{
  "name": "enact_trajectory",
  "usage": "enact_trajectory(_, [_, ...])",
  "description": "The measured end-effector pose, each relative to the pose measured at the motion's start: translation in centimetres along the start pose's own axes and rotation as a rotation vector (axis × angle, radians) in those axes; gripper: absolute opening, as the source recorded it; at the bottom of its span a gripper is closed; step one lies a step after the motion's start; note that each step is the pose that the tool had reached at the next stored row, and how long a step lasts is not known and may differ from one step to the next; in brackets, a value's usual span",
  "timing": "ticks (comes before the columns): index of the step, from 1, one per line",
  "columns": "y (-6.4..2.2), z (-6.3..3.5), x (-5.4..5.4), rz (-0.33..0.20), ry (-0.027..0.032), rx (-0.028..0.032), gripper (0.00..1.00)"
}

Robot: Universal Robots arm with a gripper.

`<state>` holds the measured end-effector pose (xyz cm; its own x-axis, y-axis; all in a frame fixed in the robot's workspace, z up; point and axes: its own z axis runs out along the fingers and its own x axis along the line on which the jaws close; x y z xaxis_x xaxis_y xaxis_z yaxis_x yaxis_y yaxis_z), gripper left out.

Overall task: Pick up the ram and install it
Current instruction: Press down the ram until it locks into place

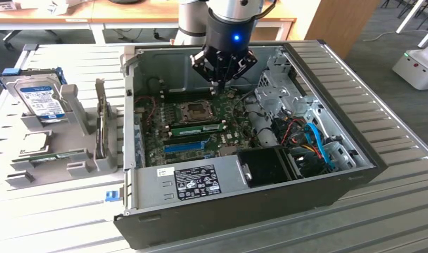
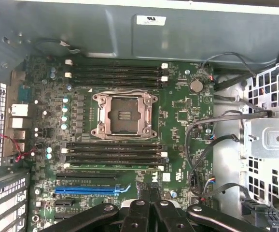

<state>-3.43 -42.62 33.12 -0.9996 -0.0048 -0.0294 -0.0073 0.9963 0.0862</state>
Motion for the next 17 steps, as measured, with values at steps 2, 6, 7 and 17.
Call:
enact_trajectory(2, [0.00,0.00,0.4,0.000,0.0000,-0.0001,0.11])
enact_trajectory(6, [0.00,-0.02,1.4,0.001,-0.0001,0.0001,0.11])
enact_trajectory(7, [0.01,-0.03,1.5,0.002,-0.0001,0.0002,0.11])
enact_trajectory(17, [0.01,-0.05,2.7,0.007,-0.0005,0.0003,0.11])
